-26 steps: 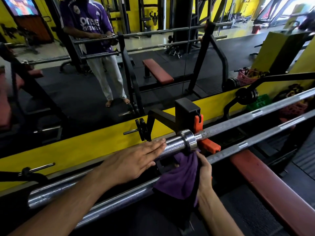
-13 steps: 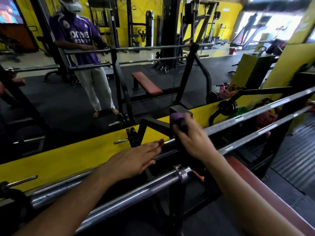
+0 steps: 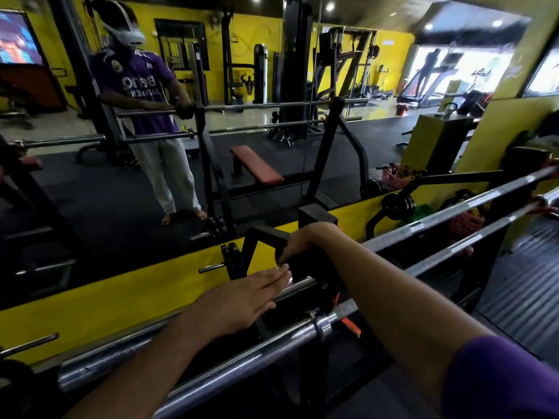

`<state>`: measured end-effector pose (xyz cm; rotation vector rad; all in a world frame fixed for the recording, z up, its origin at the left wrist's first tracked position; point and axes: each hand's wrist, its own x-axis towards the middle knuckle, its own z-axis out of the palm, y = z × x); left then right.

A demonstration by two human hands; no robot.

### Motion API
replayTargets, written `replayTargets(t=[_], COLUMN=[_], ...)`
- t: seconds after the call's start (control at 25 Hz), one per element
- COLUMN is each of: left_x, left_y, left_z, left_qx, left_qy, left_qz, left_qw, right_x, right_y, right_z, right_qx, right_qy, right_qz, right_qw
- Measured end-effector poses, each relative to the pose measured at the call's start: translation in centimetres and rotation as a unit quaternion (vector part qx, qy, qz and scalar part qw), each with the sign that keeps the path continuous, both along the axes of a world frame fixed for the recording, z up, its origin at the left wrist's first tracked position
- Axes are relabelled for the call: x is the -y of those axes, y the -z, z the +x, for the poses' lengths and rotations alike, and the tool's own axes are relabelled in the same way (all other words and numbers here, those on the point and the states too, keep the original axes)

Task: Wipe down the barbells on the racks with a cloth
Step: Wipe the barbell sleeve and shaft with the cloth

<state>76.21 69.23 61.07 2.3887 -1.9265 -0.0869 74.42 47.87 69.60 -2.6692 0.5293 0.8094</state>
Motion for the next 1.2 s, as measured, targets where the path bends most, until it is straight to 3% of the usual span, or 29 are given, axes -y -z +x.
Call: replayTargets(t=[0.12, 0.2, 0.28, 0.36, 0.64, 0.72, 0.8, 0.88, 1.0, 1.12, 1.2], left_x=[0.0, 0.0, -0.2, -0.3, -0.9, -0.9, -0.5, -0.2, -0.9, -2.2, -2.8], left_y=[-0.3, -0.9, -1.3, -1.4, -1.7, -2.4, -2.4, -1.6, -1.2, -1.9, -2.4], left_z=[-0.1, -0.4, -0.6, -0.7, -1.4, -3.6, -6.4, -8.5, -9.4, -9.2, -9.4], left_qx=[0.001, -0.003, -0.012, -0.022, -0.084, -0.170, -0.281, -0.393, -0.490, -0.509, -0.554], left_qy=[0.006, 0.005, -0.003, -0.013, -0.045, -0.059, -0.063, -0.068, -0.117, -0.129, -0.122], left_qz=[-0.022, -0.023, -0.021, -0.015, -0.078, -0.144, -0.185, -0.212, -0.263, -0.297, -0.314], left_qw=[1.000, 1.000, 1.000, 1.000, 0.992, 0.973, 0.939, 0.892, 0.823, 0.797, 0.761], right_x=[-0.4, -0.4, -0.4, -1.4, -3.9, -4.5, -5.1, -5.5, -5.8, -5.8, -5.4], right_y=[1.7, 3.8, 5.9, 7.3, 9.0, 7.6, 5.9, 5.2, 5.3, 6.8, 7.6], right_z=[-3.0, -6.3, -9.4, -12.5, -19.7, -20.7, -21.1, -21.2, -20.6, -20.4, -20.7], right_qx=[0.192, 0.344, 0.442, 0.470, 0.504, 0.488, 0.461, 0.454, 0.461, 0.462, 0.451], right_qy=[-0.008, 0.012, 0.043, 0.066, 0.144, 0.183, 0.242, 0.288, 0.292, 0.270, 0.255], right_qz=[-0.034, -0.042, 0.040, 0.130, 0.310, 0.443, 0.563, 0.597, 0.589, 0.562, 0.557], right_qw=[0.981, 0.938, 0.895, 0.871, 0.793, 0.729, 0.642, 0.595, 0.596, 0.631, 0.649])
